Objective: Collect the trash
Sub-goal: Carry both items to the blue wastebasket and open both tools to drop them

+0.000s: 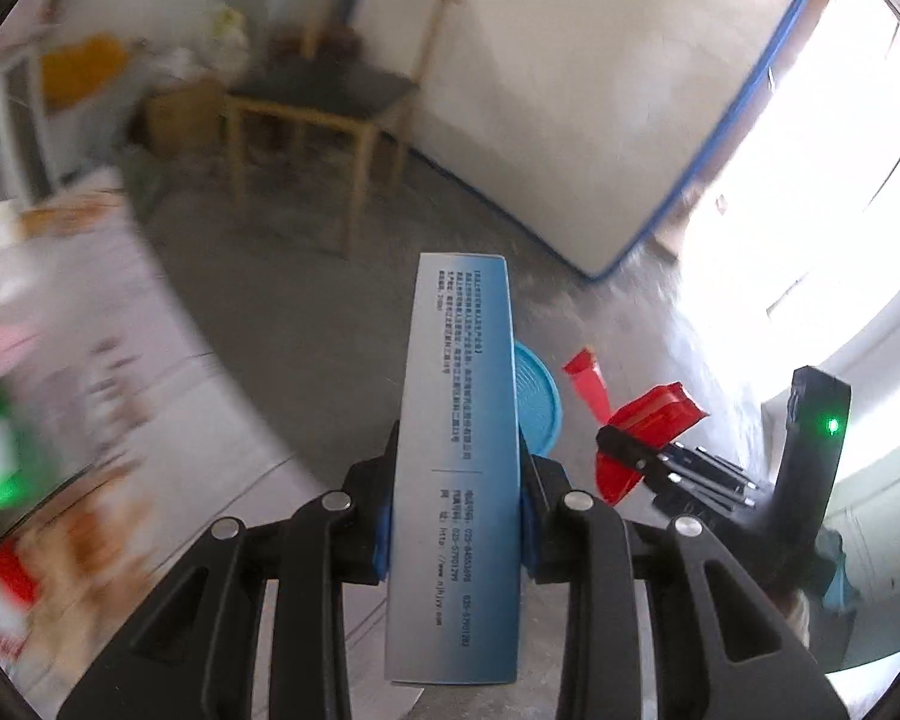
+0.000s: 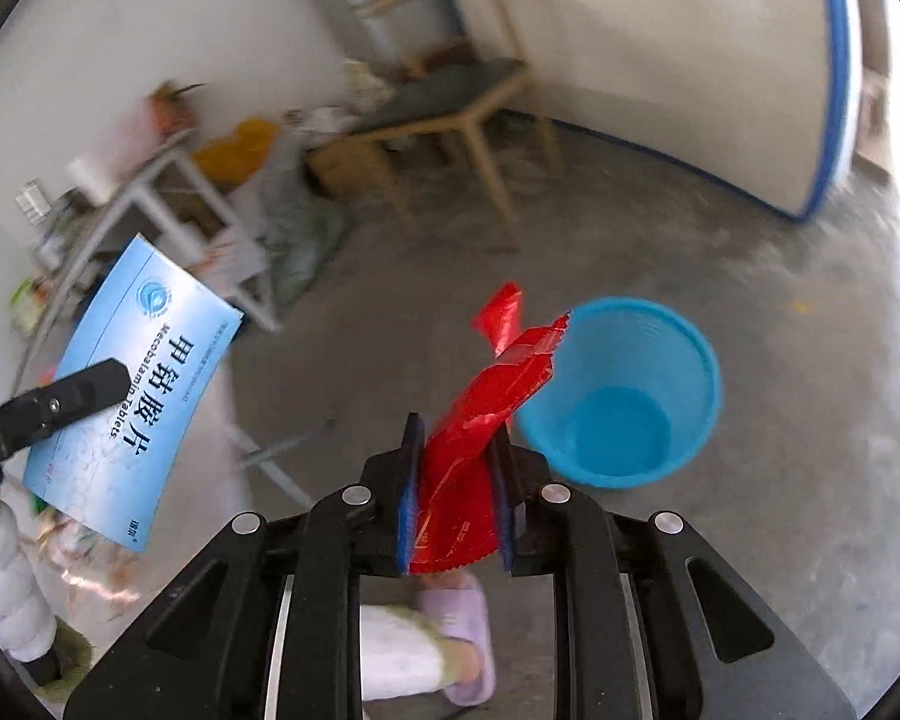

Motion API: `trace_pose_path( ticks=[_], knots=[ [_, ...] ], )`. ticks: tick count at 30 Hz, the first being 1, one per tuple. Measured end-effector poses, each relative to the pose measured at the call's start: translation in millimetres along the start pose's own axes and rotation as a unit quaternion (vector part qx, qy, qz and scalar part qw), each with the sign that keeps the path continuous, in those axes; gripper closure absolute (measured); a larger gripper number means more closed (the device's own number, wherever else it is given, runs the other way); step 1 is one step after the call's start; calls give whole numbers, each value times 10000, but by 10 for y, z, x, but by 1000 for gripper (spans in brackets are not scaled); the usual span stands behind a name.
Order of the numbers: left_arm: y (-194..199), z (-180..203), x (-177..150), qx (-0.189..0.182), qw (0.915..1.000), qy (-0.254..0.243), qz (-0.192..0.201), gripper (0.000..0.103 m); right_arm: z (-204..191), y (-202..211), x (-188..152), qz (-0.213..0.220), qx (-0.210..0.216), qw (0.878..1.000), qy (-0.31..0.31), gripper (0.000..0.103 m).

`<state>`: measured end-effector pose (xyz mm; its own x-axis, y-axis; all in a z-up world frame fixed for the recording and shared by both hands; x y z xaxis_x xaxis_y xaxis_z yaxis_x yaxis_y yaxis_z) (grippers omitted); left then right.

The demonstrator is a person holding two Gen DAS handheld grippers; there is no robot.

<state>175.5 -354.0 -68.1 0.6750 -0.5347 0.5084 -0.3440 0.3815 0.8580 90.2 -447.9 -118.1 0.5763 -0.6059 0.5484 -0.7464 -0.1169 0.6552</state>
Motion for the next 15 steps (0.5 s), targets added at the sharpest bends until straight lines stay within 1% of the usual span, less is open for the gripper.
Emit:
trace_pose_path(
  ticks=[1,3,6,8,10,12,13,14,15],
  knots=[
    [-220,137,71,-49,9998,-54,-178,73,200,-90,26,-42,-156,9998,-88,83],
    [-657,368,199,4,9986,-205,-497,73,450,-228,48,-120,-282,9992,-259,83],
    [-1110,620,314,103,9965,-406,-730,73,856,-485,107,-276,-443,9968,-604,81],
    [-1454,769,388,172,9946,-432,-933,73,1092,-638,177,-343,-594,9951,-709,76],
    [-1678,837,432,226,9942,-414,-971,72,1293,-826,196,-424,-570,9940,-831,72],
    [-1940,909,476,331,9930,-381,-1066,71,1450,-915,174,-490,-615,9926,-922,64],
    [-2027,932,485,319,9925,-296,-1141,64,1542,-976,145,-513,-689,9916,-967,52],
    [-2090,936,483,330,9918,-213,-1213,59,1630,-1033,119,-544,-845,9899,-998,49],
    [-2166,913,485,417,9908,-106,-1286,50,1702,-1049,117,-576,-1040,9879,-1001,49]
  ],
)
Point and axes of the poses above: each gripper's, at about its wrist camera, not at the fingertips, and y roughly against the way its jaws point, z to its right, x to its top, the point moved 8 cm from there along -y, roughly the way its jaws point, and after that the axes turned 15 degrees about x, right-handed, at the moved point
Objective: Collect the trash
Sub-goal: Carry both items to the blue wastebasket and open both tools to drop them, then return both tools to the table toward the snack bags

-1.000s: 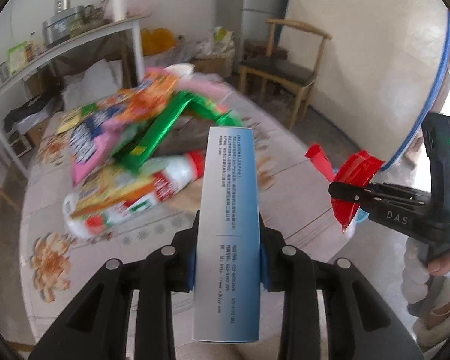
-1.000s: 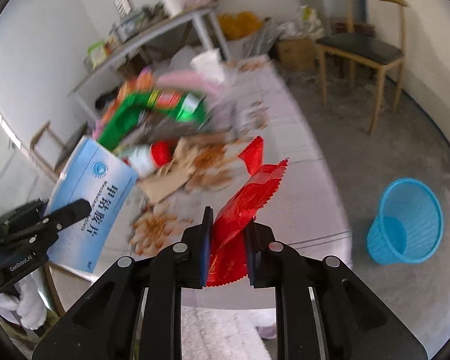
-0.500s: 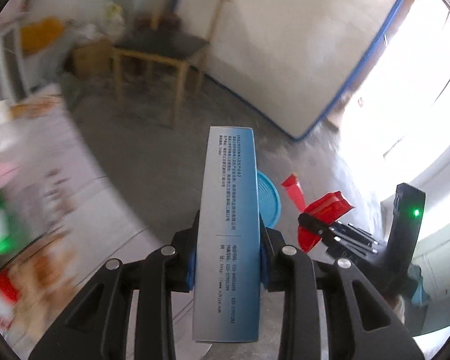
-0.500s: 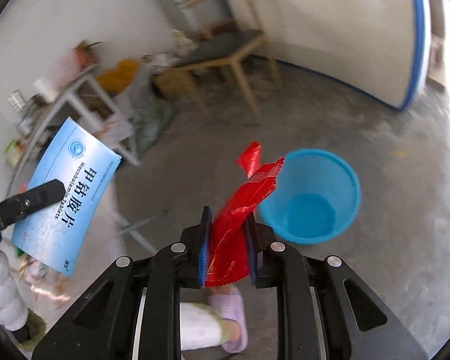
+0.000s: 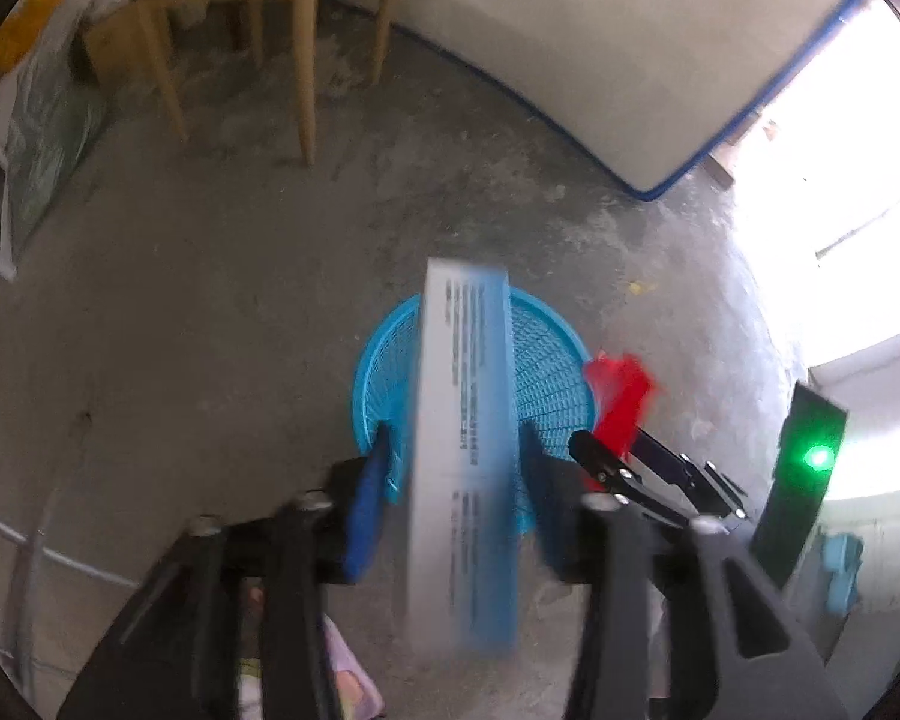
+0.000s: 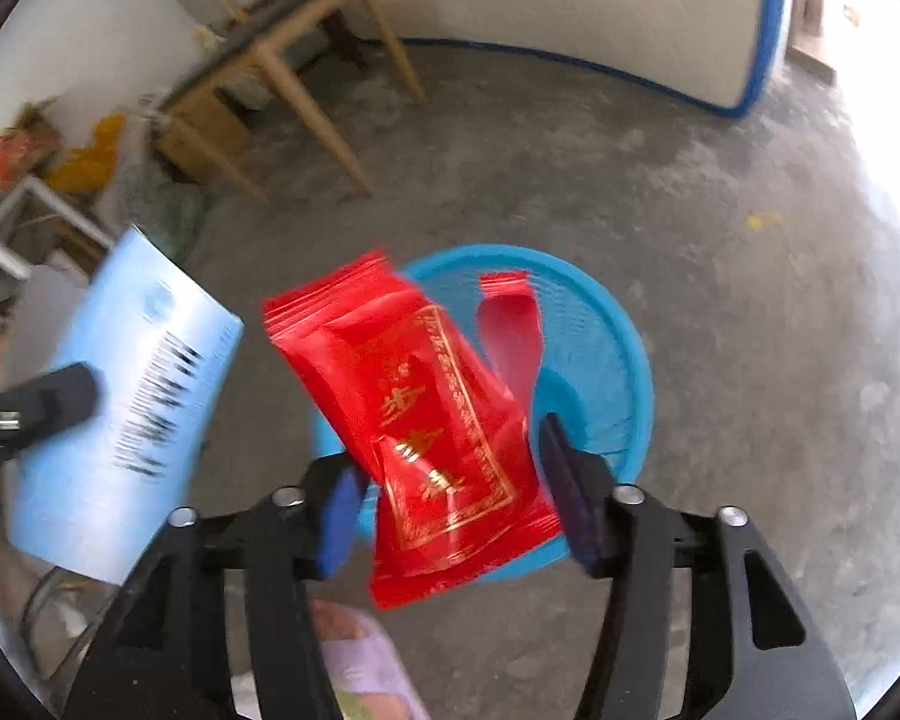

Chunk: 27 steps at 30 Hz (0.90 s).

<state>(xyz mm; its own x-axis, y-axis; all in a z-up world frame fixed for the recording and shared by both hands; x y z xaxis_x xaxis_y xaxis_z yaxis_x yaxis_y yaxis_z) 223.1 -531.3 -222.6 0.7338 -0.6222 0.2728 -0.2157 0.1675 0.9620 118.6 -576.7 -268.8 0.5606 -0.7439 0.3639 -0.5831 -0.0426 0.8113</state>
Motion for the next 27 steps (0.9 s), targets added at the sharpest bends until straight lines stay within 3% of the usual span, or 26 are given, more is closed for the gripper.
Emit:
trace_pose_path(
  ticks=[4,9,14,17,19,24,27],
  knots=[
    [7,-77,8,-12,9999,164,23,47,81,88,-44,89,-310,9994,136,47],
    [326,-170,22,-39,9987,99,505,46,-166,530,-79,621,-561,9942,680,45],
    [1012,-362,-128,-121,9921,-38,1249,43,-632,1185,-105,1474,-850,9720,1618,21],
    [1473,-573,-335,-169,9847,-54,1736,37,-975,1580,-200,1942,-900,9538,2108,8],
    [1731,-744,-487,-106,9786,-30,2056,32,-1237,1811,-312,2147,-875,9423,2416,8],
    [2350,-1285,-1001,60,9617,195,2735,25,-1695,2010,-498,2200,-531,9335,2780,8],
    [2610,-1605,-1284,172,9547,468,2933,22,-2013,2089,-648,2176,-331,9260,3066,8]
  ],
)
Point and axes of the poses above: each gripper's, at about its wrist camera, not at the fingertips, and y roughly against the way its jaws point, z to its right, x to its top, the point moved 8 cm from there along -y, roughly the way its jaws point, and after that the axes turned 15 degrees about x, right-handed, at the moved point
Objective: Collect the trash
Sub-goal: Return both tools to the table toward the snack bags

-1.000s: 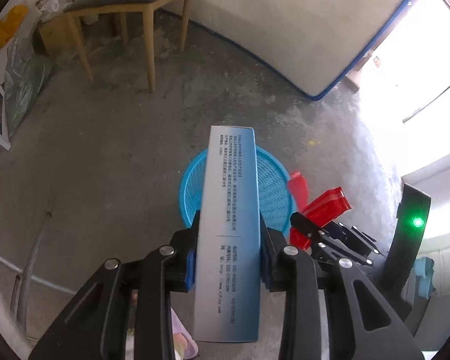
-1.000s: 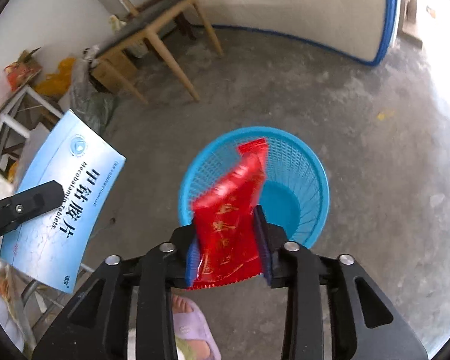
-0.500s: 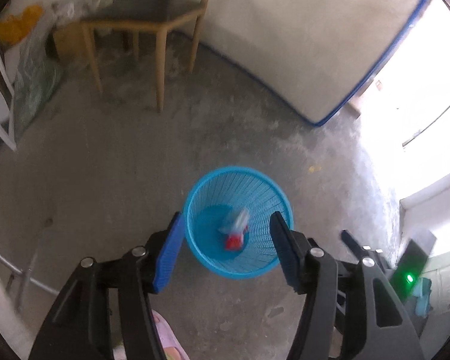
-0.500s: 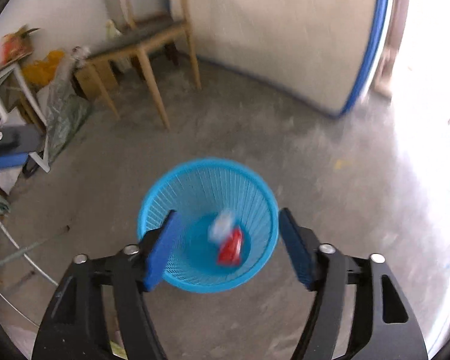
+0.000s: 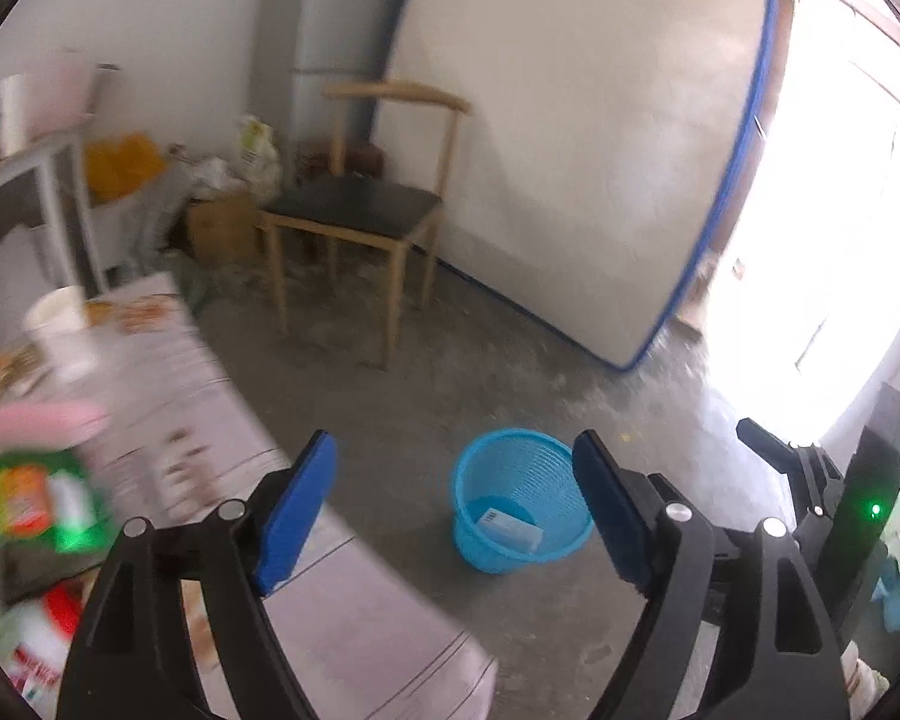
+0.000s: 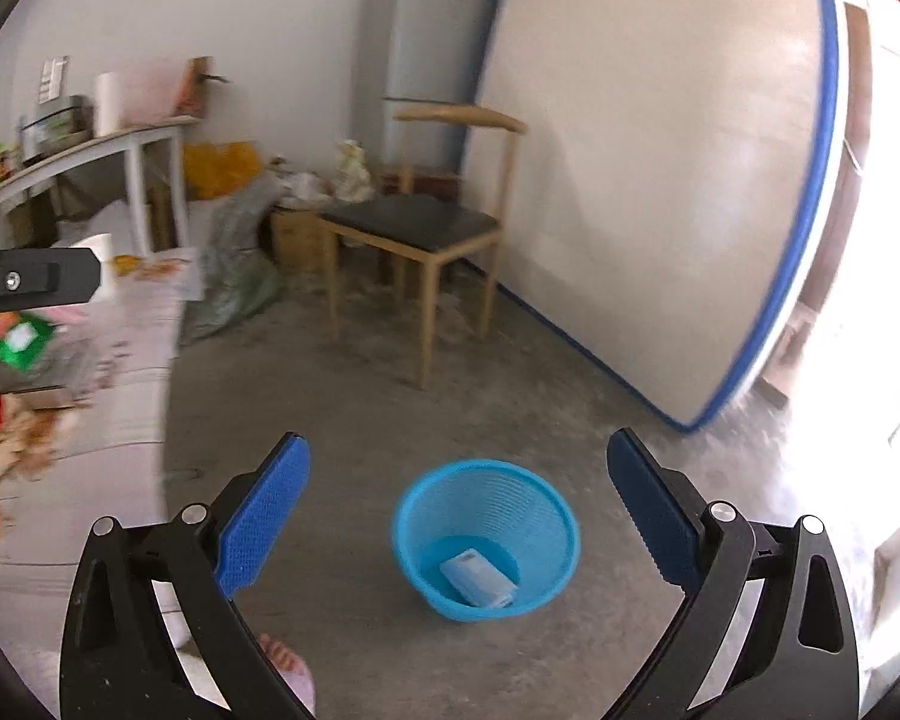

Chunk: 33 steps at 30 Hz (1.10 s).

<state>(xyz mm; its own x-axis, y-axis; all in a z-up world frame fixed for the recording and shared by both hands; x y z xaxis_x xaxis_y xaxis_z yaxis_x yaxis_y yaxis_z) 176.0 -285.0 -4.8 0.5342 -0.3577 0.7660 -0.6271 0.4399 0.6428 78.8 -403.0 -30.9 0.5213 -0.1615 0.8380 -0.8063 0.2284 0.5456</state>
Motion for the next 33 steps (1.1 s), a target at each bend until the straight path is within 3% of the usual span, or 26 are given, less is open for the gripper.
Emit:
trace_pose_path(
  ticks=[8,13,19,24,29,33],
  knots=[
    [863,-1130,-501,587,9933,964,245,17,-869,141,95,-103,1008,9945,249,8],
    [1333,-1820,-1093,1286,9823,1326,314,17,-1514,73,-105,-535,2090,9763,184,8],
    [1560,-2358,-1741,2037,9656,1610,157,17,-2217,-56,-342,-1222,2853,9502,277,8],
    [1649,-2687,-1788,2425,9570,1544,377,17,-2651,-185,-319,-1579,3335,9294,37,9],
    [1600,-2832,-1486,2781,9539,836,752,17,-2775,-344,-137,-1664,3414,9248,-236,17],
    [1518,-3004,-1194,2656,9577,664,890,17,-2812,-370,76,-1563,3513,9226,-330,24]
  ],
)
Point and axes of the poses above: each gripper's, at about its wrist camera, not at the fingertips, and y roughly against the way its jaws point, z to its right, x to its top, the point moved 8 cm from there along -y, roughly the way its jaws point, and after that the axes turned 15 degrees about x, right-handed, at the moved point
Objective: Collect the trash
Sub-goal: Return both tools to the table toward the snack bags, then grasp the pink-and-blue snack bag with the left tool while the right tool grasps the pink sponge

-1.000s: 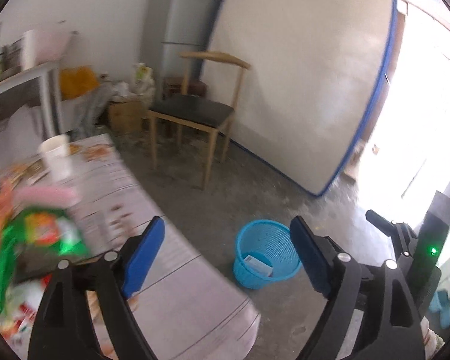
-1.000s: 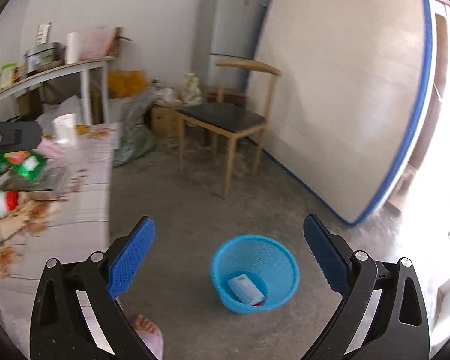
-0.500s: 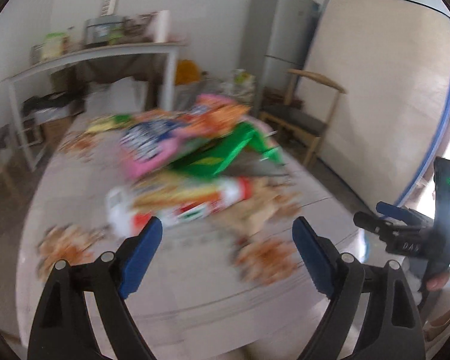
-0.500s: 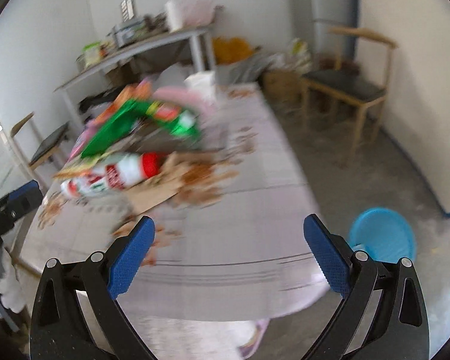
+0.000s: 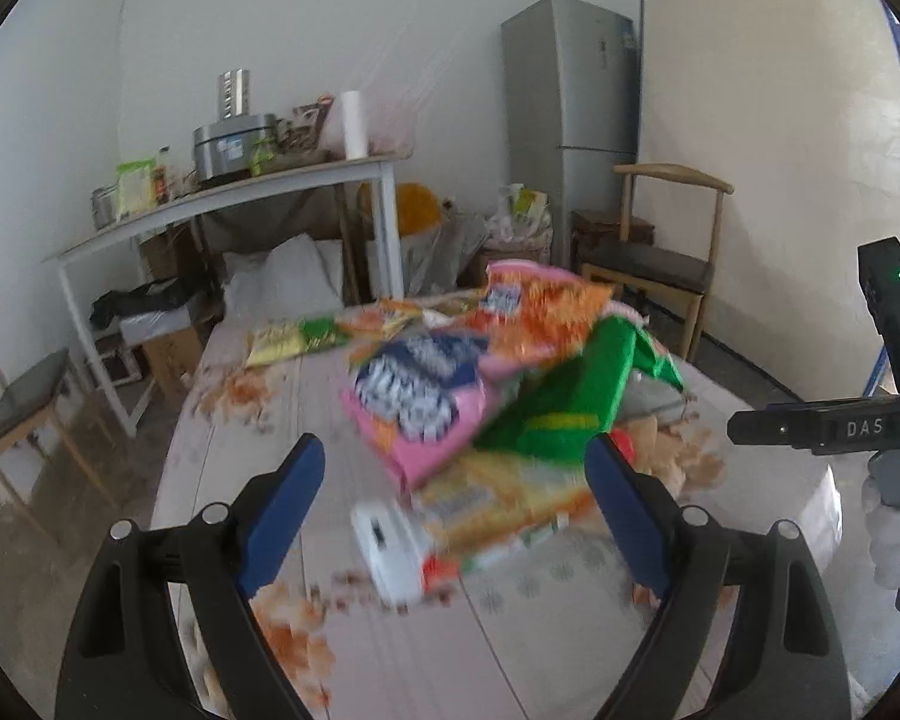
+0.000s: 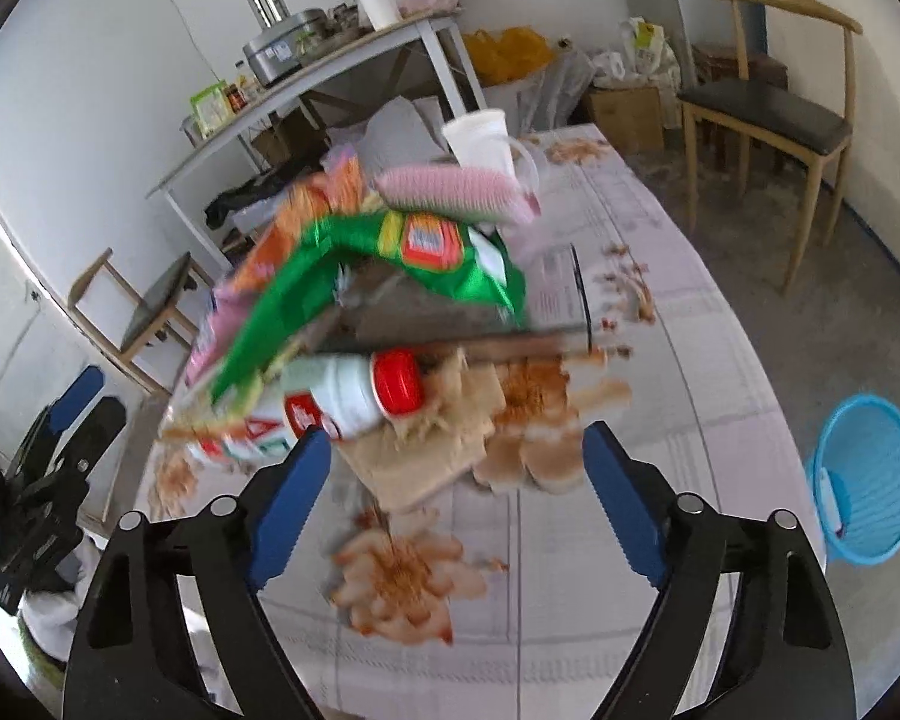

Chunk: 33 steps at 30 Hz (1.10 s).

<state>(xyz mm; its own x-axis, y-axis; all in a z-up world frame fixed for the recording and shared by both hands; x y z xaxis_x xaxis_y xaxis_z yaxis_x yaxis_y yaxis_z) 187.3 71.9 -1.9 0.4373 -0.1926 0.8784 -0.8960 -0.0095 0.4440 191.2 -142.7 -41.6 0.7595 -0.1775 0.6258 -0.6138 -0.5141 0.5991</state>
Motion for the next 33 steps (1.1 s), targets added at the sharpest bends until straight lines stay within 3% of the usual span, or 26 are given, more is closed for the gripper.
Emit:
trace_pose_path(
  ticks=[6,10,12,14,21,25,33],
  knots=[
    [-351,145,293,-203,9963,-834,99,17,54,-76,333,50,317,9992,-248,34],
    [-696,308,255,-88,9864,-1629,-191,25,97,-89,480,39,756,9948,-674,37],
    [-829,353,197,-43,9820,-1857,-350,27,103,-72,581,91,718,9954,-633,38],
    [-893,375,129,-54,9792,-1978,-459,30,61,-68,701,76,627,9973,-370,38],
    [-1100,347,-17,33,9720,-2203,-814,51,-153,-228,1042,-369,1050,9937,140,37],
    [-1089,330,-45,72,9704,-2287,-765,67,-94,-339,1220,-494,926,9943,177,37],
    [-980,294,-73,116,9723,-2267,-561,79,8,-509,1293,-704,783,9941,277,37]
  ],
)
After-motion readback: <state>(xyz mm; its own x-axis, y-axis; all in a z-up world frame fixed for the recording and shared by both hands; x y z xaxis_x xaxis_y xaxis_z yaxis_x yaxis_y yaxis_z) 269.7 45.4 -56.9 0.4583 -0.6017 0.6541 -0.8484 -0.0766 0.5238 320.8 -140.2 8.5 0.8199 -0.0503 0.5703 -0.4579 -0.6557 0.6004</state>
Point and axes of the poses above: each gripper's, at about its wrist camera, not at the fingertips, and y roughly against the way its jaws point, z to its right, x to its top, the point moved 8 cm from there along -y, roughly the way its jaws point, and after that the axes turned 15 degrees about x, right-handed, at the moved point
